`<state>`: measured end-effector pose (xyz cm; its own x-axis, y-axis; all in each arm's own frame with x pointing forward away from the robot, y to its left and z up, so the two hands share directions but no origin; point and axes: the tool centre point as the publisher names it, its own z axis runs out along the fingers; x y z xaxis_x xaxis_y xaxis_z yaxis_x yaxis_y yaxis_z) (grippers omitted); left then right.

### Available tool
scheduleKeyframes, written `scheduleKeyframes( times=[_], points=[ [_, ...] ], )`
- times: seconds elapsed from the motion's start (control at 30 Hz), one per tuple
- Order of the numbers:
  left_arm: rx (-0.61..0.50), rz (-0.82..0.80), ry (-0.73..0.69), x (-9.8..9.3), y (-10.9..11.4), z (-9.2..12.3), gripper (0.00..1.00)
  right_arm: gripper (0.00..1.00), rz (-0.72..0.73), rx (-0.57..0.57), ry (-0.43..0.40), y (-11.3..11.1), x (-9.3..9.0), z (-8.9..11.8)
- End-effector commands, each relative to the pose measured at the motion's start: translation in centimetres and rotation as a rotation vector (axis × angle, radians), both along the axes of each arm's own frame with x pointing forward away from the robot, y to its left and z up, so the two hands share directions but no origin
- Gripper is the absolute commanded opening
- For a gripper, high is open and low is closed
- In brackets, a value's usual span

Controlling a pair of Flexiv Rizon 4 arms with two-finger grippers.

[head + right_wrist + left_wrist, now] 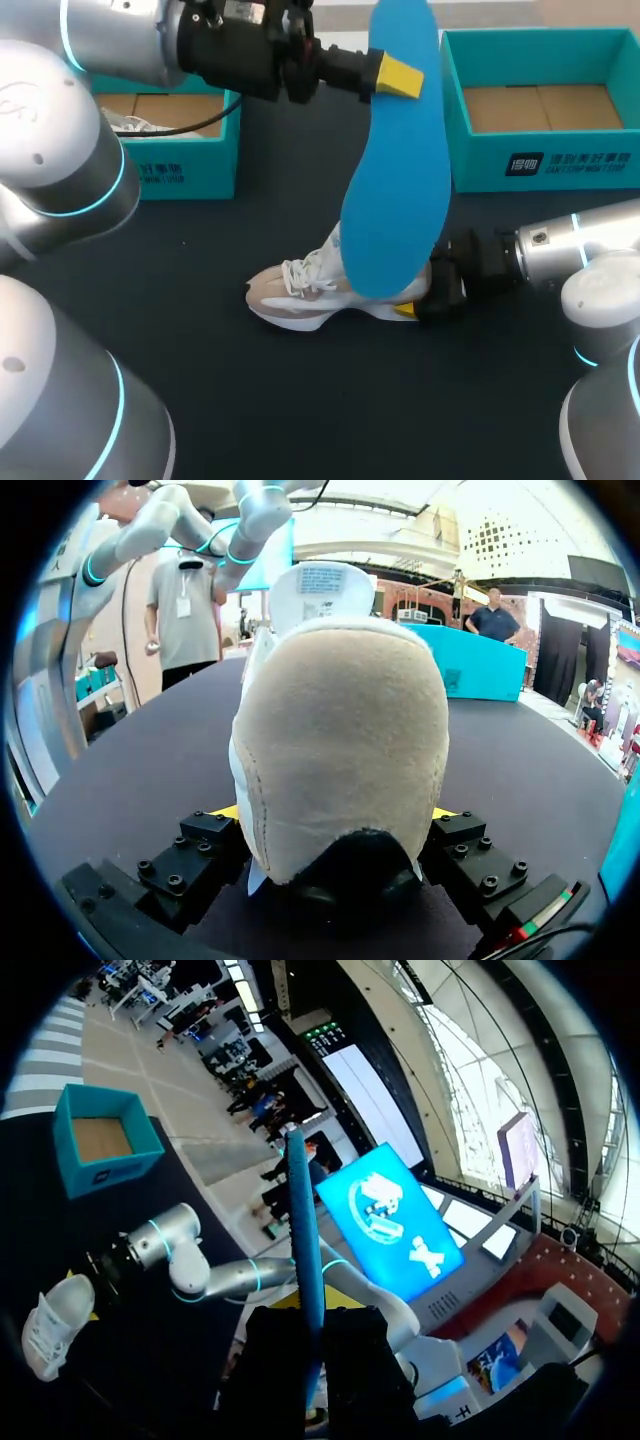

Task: Take the shoe out of the shoebox, open the shoe tongue, remove and reinsert the insole, then place the shoe into the shoebox

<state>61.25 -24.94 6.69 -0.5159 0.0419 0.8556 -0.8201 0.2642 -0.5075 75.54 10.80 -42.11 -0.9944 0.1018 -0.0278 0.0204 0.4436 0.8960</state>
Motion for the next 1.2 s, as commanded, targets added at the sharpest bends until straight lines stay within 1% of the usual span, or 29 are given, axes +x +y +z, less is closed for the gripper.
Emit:
scheduleKeyframes(
  times=[0.03, 0.2, 0.27, 0.3, 0.33, 0.67, 0.83, 1.2],
  points=[
    [-0.008, 0.008, 0.001, -0.4, 0.1, -0.4, 0.00, 0.00, 0.000, -0.003, 0.001, 0.3, 0.0, -0.4],
    [-0.008, 0.008, 0.001, -0.4, 0.1, -0.4, 0.00, 0.00, 0.000, -0.003, 0.001, 0.3, 0.0, -0.4],
    [-0.008, 0.008, 0.001, -0.4, 0.1, -0.4, 0.00, 0.19, 0.000, -0.003, 0.001, 0.3, 0.0, -0.4],
    [-0.008, 0.008, 0.001, -0.4, 0.1, -0.4, 0.00, 0.38, 0.000, -0.003, 0.001, 0.3, 0.0, -0.4],
    [-0.008, 0.008, 0.001, -0.4, 0.1, -0.4, 0.00, 1.00, 0.000, -0.003, 0.001, 0.3, 0.0, -0.4],
    [-0.008, 0.008, 0.001, -0.4, 0.1, -0.4, 0.00, 1.00, 0.000, -0.003, 0.001, 0.3, 0.0, -0.4],
    [-0.008, 0.008, 0.001, -0.4, 0.1, -0.4, 0.00, 1.00, 0.016, -0.022, 0.025, -0.4, 0.0, -0.2],
    [-0.008, 0.008, 0.001, -0.4, 0.1, -0.4, 0.00, 1.00, -0.003, -0.040, 0.025, -1.2, -0.3, 0.6]
  ],
)
